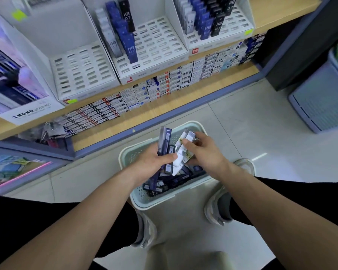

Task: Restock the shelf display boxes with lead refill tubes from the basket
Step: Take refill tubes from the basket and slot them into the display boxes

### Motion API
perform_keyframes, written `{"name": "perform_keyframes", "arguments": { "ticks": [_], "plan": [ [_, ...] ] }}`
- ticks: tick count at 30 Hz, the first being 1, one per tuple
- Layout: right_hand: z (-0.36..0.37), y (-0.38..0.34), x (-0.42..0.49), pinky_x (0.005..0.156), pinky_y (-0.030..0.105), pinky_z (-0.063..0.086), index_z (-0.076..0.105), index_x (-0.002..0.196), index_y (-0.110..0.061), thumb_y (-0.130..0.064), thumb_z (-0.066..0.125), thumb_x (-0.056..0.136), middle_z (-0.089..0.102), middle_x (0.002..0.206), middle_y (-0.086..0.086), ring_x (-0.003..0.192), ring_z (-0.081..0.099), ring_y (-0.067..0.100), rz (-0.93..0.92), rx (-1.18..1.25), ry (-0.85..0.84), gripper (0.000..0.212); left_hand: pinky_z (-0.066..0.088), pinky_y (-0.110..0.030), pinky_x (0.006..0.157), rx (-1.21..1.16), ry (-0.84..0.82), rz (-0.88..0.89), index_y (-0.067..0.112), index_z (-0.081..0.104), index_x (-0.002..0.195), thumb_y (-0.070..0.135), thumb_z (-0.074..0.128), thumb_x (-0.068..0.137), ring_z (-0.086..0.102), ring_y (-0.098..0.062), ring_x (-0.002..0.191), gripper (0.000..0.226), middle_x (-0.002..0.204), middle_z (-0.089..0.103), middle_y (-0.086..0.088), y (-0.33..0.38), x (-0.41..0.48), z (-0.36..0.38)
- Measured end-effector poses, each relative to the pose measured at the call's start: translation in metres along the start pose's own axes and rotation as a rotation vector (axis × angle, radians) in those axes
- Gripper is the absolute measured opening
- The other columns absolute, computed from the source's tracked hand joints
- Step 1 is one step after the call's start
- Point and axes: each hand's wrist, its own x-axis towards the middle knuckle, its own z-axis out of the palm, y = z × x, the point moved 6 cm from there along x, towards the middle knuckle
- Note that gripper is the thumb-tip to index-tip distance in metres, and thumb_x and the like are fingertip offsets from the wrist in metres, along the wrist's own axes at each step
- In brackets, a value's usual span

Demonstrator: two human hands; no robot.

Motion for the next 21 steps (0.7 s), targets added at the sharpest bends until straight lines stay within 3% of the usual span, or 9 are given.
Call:
{"name": "perform_keyframes", "arguments": {
  "ticks": [3,7,9,11,16,19,21],
  "plan": [
    [-0.003,0.001,0.005,0.054,0.028,0.056,0.063,0.116,-0.005,-0.014,0.062,0.098,0.071,0.089,0.010,0.072,0.072,0.022,-0.022,-0.041,-0.024,0.020,0.056,-0.045,0.095,0.039,-0.068,-0.001,0.023,0.063,0.118,0.022,0.072,0.091,0.071,-0.024,0.102,0.028,0.109,0.075,-0.002,-0.002,0.006,0.006],
    [-0.006,0.004,0.010,0.047,0.023,0.051,0.066,0.109,-0.003,-0.010,0.064,0.097,0.065,0.063,-0.009,0.054,0.063,0.009,-0.019,-0.081,-0.027,0.014,0.054,-0.050,0.096,0.055,-0.073,-0.014,0.027,0.063,0.117,0.027,0.076,0.087,0.070,-0.024,0.103,0.033,0.108,0.074,-0.001,-0.009,0.016,0.013],
    [-0.009,0.006,0.013,0.048,0.025,0.051,0.069,0.108,-0.004,-0.010,0.067,0.095,0.068,0.071,0.000,0.057,0.065,0.014,-0.012,-0.074,-0.012,0.015,0.053,-0.050,0.097,0.060,-0.049,-0.008,0.027,0.063,0.115,0.028,0.076,0.088,0.069,-0.024,0.103,0.030,0.108,0.074,-0.002,-0.013,0.022,0.015],
    [-0.011,0.009,0.017,0.050,0.028,0.053,0.071,0.106,-0.007,-0.012,0.069,0.094,0.069,0.080,0.008,0.062,0.068,0.021,-0.014,-0.081,0.000,0.013,0.053,-0.040,0.094,0.066,-0.022,-0.016,0.027,0.061,0.116,0.032,0.076,0.088,0.068,-0.020,0.103,0.032,0.107,0.072,0.001,-0.015,0.026,0.017],
    [-0.017,0.016,0.023,0.060,0.039,0.060,0.072,0.108,-0.011,-0.017,0.074,0.090,0.073,0.094,0.016,0.075,0.072,0.029,0.024,-0.126,0.048,0.019,0.050,-0.026,0.075,0.080,0.009,-0.005,0.025,0.057,0.118,0.032,0.074,0.090,0.066,-0.011,0.089,0.034,0.097,0.069,0.008,-0.015,0.030,0.022],
    [-0.020,0.020,0.024,0.065,0.045,0.062,0.066,0.118,-0.007,-0.025,0.081,0.084,0.069,0.105,0.014,0.088,0.072,0.031,0.063,-0.164,0.115,0.041,0.049,-0.027,0.073,0.082,-0.030,-0.019,0.025,0.055,0.122,0.035,0.073,0.090,0.062,-0.007,0.083,0.038,0.096,0.067,0.008,-0.018,0.033,0.023],
    [-0.020,0.019,0.025,0.064,0.044,0.062,0.068,0.107,-0.008,-0.025,0.076,0.089,0.070,0.099,0.012,0.087,0.072,0.032,0.035,-0.189,0.118,0.026,0.051,-0.032,0.075,0.081,-0.032,-0.033,0.025,0.055,0.122,0.035,0.071,0.091,0.063,-0.009,0.082,0.036,0.096,0.067,0.007,-0.020,0.036,0.021]
  ]
}}
